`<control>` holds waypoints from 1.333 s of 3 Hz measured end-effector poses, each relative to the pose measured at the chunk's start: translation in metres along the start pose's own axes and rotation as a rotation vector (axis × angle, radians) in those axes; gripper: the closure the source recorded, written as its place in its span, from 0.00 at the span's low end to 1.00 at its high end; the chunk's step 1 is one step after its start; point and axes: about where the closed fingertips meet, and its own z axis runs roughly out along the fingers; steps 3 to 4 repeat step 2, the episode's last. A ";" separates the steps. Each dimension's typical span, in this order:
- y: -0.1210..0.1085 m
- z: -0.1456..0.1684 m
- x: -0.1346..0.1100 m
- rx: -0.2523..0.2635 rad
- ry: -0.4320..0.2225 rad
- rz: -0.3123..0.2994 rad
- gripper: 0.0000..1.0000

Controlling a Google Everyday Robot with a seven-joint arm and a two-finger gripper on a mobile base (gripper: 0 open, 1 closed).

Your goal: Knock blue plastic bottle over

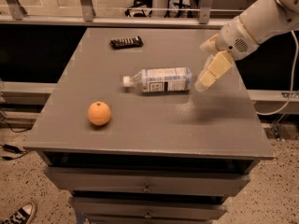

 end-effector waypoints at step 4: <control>0.024 -0.044 0.038 0.008 -0.222 0.133 0.00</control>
Offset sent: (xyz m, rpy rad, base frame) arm -0.0243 -0.0261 -0.0001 0.1546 0.0098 -0.0619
